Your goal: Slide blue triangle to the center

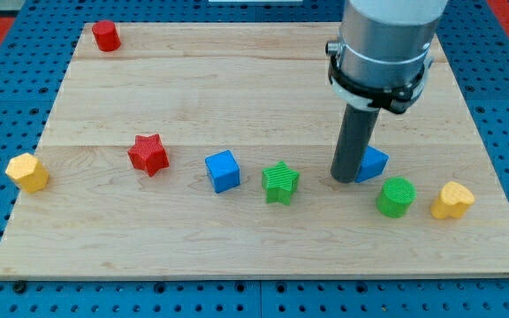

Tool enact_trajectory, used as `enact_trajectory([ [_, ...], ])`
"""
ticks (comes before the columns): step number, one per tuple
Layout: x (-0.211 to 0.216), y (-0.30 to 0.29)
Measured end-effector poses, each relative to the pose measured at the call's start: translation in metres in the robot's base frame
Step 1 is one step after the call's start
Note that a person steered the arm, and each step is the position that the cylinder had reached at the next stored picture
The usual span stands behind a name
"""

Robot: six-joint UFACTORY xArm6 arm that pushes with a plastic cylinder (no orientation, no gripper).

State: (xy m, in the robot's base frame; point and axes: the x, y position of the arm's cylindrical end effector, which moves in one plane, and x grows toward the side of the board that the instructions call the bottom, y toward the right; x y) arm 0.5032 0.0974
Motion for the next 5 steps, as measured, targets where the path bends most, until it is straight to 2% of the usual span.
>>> enact_trajectory([
  [1, 0.013, 0.026],
  [2, 0.007, 0.07],
  [3, -0.053, 0.044],
  [4, -0.062, 0.005],
  [5, -0.047, 0.008],
])
